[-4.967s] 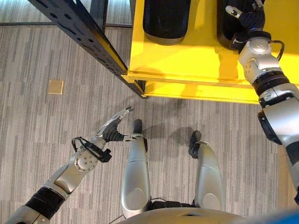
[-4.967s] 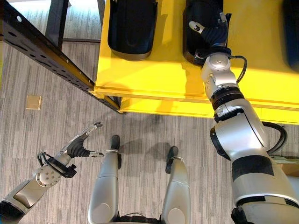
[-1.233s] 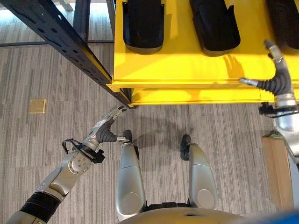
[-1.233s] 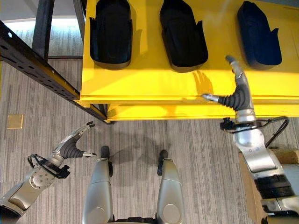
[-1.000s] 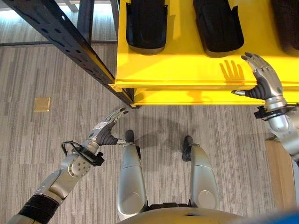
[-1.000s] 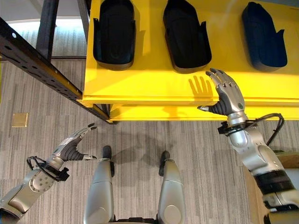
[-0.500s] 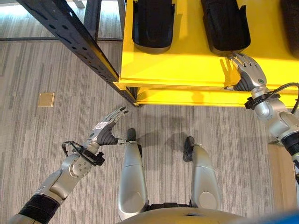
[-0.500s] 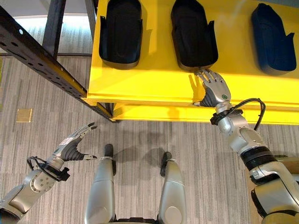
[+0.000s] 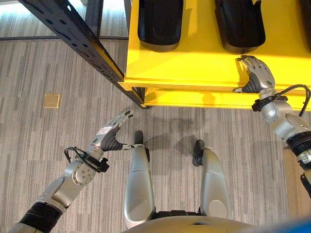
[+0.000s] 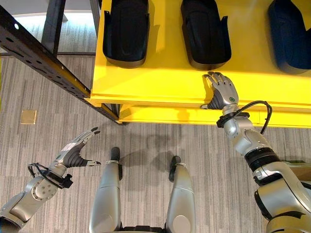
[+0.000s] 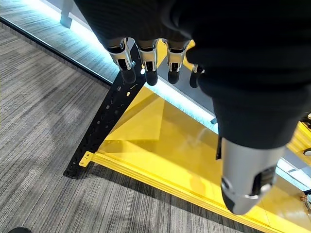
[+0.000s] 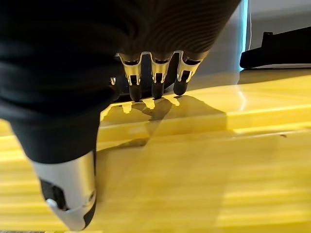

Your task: Move parts from the plastic box to the shelf.

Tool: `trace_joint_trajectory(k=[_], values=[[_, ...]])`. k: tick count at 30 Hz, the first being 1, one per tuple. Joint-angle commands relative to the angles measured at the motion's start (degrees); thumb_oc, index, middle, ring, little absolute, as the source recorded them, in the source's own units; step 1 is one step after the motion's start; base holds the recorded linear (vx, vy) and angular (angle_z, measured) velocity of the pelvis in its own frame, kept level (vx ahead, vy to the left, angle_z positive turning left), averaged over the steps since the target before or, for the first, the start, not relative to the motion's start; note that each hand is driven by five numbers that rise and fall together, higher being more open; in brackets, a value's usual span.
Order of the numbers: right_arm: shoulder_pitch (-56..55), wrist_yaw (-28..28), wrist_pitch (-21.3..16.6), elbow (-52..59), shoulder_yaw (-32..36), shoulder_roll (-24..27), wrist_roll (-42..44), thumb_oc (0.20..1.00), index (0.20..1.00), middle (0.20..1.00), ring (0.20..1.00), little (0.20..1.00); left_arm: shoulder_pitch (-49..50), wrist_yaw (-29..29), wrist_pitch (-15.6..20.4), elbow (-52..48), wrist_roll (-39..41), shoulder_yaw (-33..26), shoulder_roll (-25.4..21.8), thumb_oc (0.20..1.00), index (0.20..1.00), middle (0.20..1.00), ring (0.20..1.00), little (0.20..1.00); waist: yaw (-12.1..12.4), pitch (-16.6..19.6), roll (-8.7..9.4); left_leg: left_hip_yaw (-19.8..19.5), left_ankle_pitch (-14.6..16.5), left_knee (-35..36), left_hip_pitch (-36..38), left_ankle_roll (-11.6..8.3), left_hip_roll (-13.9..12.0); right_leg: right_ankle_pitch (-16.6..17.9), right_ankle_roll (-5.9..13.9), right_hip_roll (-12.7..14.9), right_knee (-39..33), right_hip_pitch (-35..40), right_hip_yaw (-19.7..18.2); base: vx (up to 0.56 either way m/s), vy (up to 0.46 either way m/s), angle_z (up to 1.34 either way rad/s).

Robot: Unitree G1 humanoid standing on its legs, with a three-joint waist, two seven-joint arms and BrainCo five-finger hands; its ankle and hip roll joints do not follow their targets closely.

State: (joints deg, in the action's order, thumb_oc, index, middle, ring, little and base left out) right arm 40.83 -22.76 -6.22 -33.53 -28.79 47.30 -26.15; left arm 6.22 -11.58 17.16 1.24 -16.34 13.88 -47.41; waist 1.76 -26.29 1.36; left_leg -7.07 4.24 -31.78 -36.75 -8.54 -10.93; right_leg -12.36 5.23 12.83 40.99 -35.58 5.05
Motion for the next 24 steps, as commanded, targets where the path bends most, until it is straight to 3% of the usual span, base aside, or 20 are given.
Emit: trace_joint_trajectory(k=[1, 9, 10, 18, 22, 24], values=[[2.57, -0.46, -0.34, -1.71, 0.36, -2.15, 2.18, 1.0, 1.0, 1.0, 1.0, 1.0, 2.79, -1.21, 2.02, -2.19, 0.38, 0.51, -0.35, 1.0, 1.0, 1.0, 1.0, 1.0, 0.27, 2.07, 0.07, 0.96, -0.89, 0.84, -2.72, 1.55, -0.76, 3.86, 1.55, -0.1, -4.2, 1.97, -1.62, 0.0, 0.0, 0.0], [-8.37, 0.14, -2.82, 8.77, 6.98, -3.28, 5.38, 1.0, 1.0, 1.0, 1.0, 1.0, 2.99, -1.24, 1.75, -2.19, -0.29, -0.56, 0.84, 1.0, 1.0, 1.0, 1.0, 1.0, -0.77, 2.6, 0.73, 0.86, -0.57, 0.77, -2.35, 1.7, -0.94, 3.69, 1.54, -0.15, -4.24, 2.4, -1.34, 0.01, 0.004, 0.01], [-15.07, 1.76, -4.79, 14.1, 9.72, -4.98, 8.77, 1.0, 1.0, 1.0, 1.0, 1.0, 3.26, -0.76, 1.76, -2.25, -0.28, -0.7, 1.37, 1.0, 1.0, 1.0, 1.0, 1.0, -1.33, 3.1, 1.29, 0.82, -0.36, 0.75, -1.96, 1.65, -1.09, 3.46, 1.61, -0.19, -4.3, 3.08, -1.15, 0.03, 0.011, 0.04], [-29.02, 6.82, -9.11, 22.55, 15.8, -9.36, 21.54, 1.0, 1.0, 1.0, 1.0, 1.0, 4.48, 0.64, 1.99, -2.92, 2.52, -0.7, 1.91, 1.0, 1.0, 1.0, 1.0, 1.0, -2.27, 4.71, 2.93, 0.72, 0.4, 0.79, 0.66, 1.46, -1.65, 2.98, 2.0, -0.08, -5.08, 6.48, -0.58, 0.02, 0.003, 0.0], [-38.01, 11.25, -12.29, 28.61, 20.86, -14.25, 36.92, 1.0, 1.0, 1.0, 1.0, 1.0, 5.26, 2.8, 2.6, -4.66, 13.56, -1.52, 3.92, 1.0, 1.0, 1.0, 1.0, 1.0, -2.93, 6.05, 3.86, 0.62, 0.12, 2.13, 4.39, 1.35, -2.02, 3.51, 2.48, 0.16, -7.09, 10.93, 0.13, 0.06, 0.015, 0.02], [-40.74, 13.43, -12.77, 31.54, 21.35, -15.18, 39.69, 1.0, 1.0, 1.0, 1.0, 1.0, 5.35, 5.05, 2.55, -4.32, 20.29, -1.56, 5.58, 1.0, 1.0, 1.0, 1.0, 1.0, -3.11, 6.54, 4.09, 0.89, 0.44, 2.97, 6.72, 1.22, -2.12, 3.31, 2.73, 0.21, -8.16, 13.41, 0.48, 0.08, 0.017, 0.02]])
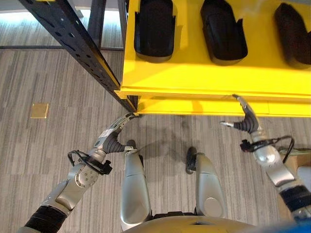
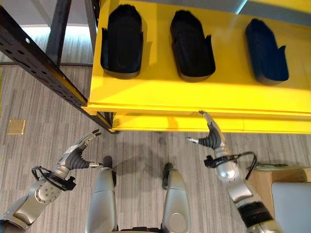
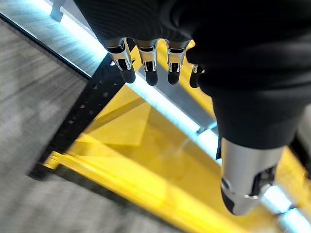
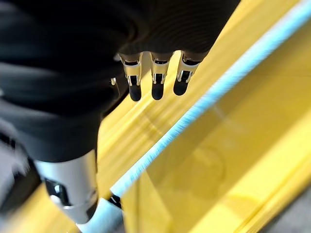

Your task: Move parts from the plastic box to the shelf.

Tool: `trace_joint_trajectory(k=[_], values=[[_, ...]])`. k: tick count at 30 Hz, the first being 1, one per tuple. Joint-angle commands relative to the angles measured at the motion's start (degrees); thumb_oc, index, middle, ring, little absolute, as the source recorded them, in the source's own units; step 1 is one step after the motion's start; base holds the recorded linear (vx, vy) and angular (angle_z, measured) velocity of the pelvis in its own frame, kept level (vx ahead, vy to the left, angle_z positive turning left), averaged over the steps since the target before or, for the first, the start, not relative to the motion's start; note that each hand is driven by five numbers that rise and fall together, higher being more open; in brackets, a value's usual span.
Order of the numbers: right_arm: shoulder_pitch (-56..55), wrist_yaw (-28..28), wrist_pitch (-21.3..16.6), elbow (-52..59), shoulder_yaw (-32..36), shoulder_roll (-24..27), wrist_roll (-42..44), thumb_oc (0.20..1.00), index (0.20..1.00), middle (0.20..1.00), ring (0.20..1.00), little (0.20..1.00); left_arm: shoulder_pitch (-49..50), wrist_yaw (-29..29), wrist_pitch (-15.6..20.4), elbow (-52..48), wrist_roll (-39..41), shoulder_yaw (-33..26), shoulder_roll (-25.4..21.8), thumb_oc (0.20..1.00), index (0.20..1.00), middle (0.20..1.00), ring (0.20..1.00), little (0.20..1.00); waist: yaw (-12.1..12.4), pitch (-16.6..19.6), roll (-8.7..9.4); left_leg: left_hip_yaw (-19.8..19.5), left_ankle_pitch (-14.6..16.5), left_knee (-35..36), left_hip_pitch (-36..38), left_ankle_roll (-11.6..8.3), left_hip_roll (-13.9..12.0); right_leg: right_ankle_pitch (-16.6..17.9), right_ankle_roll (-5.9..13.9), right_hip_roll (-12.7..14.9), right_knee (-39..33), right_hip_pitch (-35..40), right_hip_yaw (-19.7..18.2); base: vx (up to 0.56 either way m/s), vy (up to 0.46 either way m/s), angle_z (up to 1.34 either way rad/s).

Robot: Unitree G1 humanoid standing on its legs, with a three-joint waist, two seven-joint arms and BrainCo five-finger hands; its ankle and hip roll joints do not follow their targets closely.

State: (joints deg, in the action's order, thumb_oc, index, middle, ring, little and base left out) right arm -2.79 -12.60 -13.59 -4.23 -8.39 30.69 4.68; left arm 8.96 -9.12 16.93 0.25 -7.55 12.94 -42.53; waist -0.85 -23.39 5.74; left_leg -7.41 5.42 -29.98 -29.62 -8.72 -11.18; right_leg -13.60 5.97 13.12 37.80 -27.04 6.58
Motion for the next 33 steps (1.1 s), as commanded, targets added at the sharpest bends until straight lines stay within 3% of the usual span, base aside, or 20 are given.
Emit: trace_joint_trajectory(k=[1, 7, 10, 15, 19, 33], values=[[1.83, 4.45, -5.74, 3.38, 1.16, 0.94, 10.68, 1.0, 1.0, 1.0, 1.0, 1.0, 2.81, 3.26, 2.8, -3.5, 13.97, -1.12, 1.4, 1.0, 1.0, 1.0, 1.0, 1.0, -0.46, 3.72, -0.26, 1.25, -0.8, 1.63, 0.58, 1.39, -1.79, 4.64, 2.06, -0.04, -5.48, 5.92, -0.92, 0.07, 0.02, -0.03], [-6.71, 10.77, -5.28, 11.24, 3.53, -3.02, 21.0, 1.0, 1.0, 1.0, 1.0, 1.0, 5.68, 12.47, 2.63, -6.57, 38.53, -5.47, 7.61, 1.0, 1.0, 1.0, 1.0, 1.0, -1.03, 8.64, -0.19, 2.65, -3.05, 9.85, 10.0, 1.78, -2.02, 7.21, 3.39, -0.64, -14.79, 14.98, 0.01, 0.1, 0.029, -0.01], [-9.52, 12.09, -4.77, 10.88, 3.69, -4.58, 22.68, 1.0, 1.0, 1.0, 1.0, 1.0, 7.87, 14.82, 2.4, -8.3, 43.82, -7.6, 10.13, 1.0, 1.0, 1.0, 1.0, 1.0, -1.27, 11.28, -0.42, 3.74, -4.01, 13.89, 13.72, 2.05, -2.22, 8.28, 3.97, -0.9, -18.38, 17.72, 0.4, 0.08, 0.04, -0.1], [-12.92, 13.69, -2.89, 9.15, 2.74, -5.82, 21.87, 1.0, 1.0, 1.0, 1.0, 1.0, 10.86, 16.65, 1.9, -8.18, 45.96, -10.06, 13.62, 1.0, 1.0, 1.0, 1.0, 1.0, -1.65, 16.54, -0.84, 6.99, -5.95, 22.71, 21.89, 2.45, -2.14, 11.03, 5.16, -0.88, -27.07, 23.8, -0.04, 0.08, 0.057, -0.19], [-14.39, 14.71, -1.44, 8.02, 1.64, -6.79, 23.15, 1.0, 1.0, 1.0, 1.0, 1.0, 11.61, 17.38, -0.06, -4.8, 46.41, -8.26, 16.81, 1.0, 1.0, 1.0, 1.0, 1.0, -2.2, 20.42, -1.45, 9.95, -7.14, 28.72, 27.19, 2.73, -1.58, 13.65, 5.84, 0.06, -33.46, 27.67, -0.88, 0.05, 0.069, -0.24], [-10.42, 12.85, -0.89, 4.34, -2.52, -8.41, 22.54, 1.0, 1.0, 1.0, 1.0, 1.0, 7.58, 16.05, -0.58, 0.02, 45.6, -5.34, 20.07, 1.0, 1.0, 1.0, 1.0, 1.0, -3.14, 23.66, -2.37, 12.63, -7.26, 30.76, 30.64, 2.79, -1.24, 15.33, 6.03, 0.7, -36.78, 29.47, -3.49, 0.01, 0.013, -0.12]])
